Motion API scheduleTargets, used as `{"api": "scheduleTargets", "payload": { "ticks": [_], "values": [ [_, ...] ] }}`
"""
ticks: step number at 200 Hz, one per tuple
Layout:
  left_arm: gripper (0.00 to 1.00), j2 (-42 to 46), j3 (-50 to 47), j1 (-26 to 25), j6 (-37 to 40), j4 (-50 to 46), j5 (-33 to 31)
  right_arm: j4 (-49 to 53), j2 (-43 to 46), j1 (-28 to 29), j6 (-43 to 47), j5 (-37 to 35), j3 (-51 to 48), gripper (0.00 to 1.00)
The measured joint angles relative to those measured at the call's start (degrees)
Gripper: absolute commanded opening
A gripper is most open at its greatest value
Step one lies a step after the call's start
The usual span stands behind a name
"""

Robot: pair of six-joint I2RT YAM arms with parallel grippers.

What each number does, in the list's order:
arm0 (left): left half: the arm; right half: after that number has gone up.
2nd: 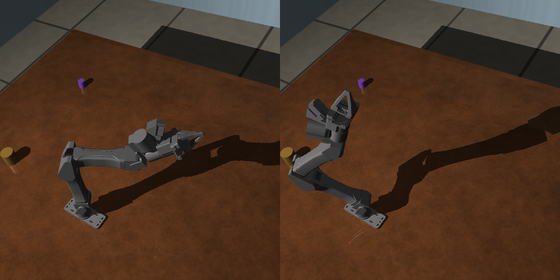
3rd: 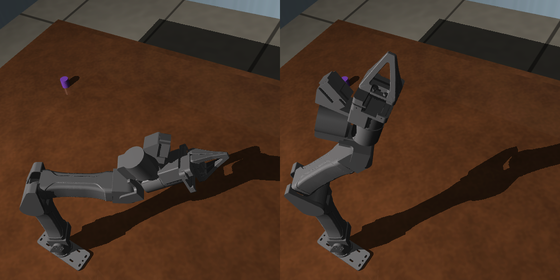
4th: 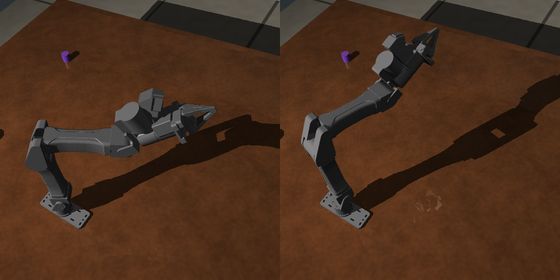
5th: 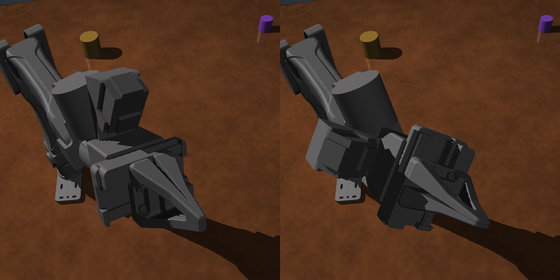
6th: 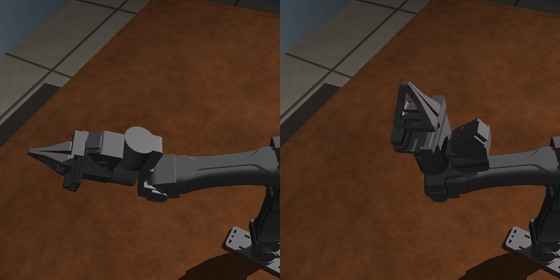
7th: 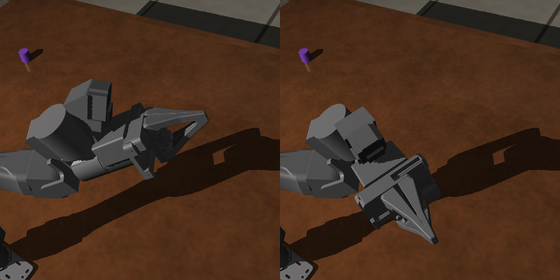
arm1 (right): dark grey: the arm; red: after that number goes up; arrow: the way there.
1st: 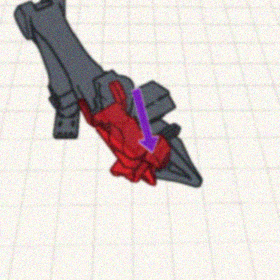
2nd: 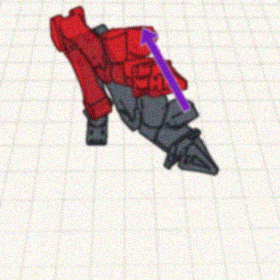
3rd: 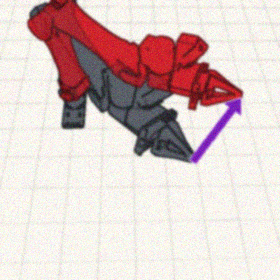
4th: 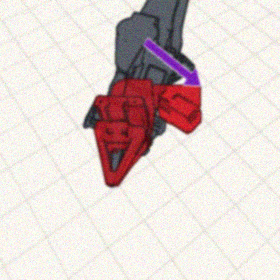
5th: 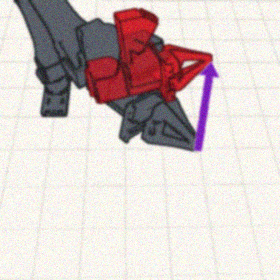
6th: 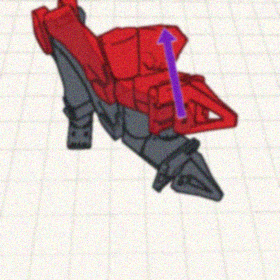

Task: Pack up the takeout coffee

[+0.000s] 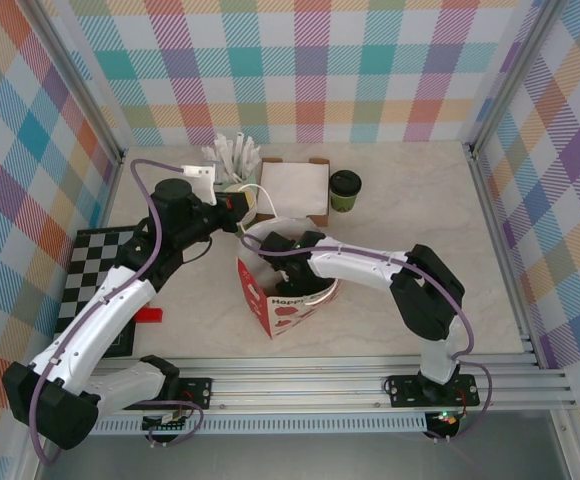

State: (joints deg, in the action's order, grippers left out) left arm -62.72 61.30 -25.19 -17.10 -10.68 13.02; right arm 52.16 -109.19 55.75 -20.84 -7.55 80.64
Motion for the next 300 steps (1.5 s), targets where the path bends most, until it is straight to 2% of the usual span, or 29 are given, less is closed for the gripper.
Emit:
{"api": "scheduleTargets", "payload": {
  "ticks": [50,101,157,264,275,300],
  "values": [
    [0.0,-1.27,1.62,0.0,0.35,-1.33,1.14,1.97,0.0,-0.15,-0.28,-4.98,0.61,0.23],
    [0.0,-1.99,2.4,0.0,0.72,-1.86,2.38,1.62,0.28,-0.37,2.27,-0.92,0.81,0.26],
    [0.0,-1.99,2.4,0.0,0.72,-1.92,2.4,-0.26,0.28,-0.37,2.23,-0.28,-0.63,0.31],
    [0.0,-2.49,2.75,0.0,0.72,-2.51,2.4,0.63,2.58,-0.52,1.66,-2.73,-0.59,0.52],
    [0.0,-2.49,2.75,0.0,0.72,-2.75,2.4,1.79,3.02,-0.52,2.05,-2.69,0.0,0.51],
    [0.0,-2.49,2.78,0.0,0.74,-2.82,2.45,4.39,3.5,-0.52,2.93,-1.07,0.87,0.37]
  ]
}}
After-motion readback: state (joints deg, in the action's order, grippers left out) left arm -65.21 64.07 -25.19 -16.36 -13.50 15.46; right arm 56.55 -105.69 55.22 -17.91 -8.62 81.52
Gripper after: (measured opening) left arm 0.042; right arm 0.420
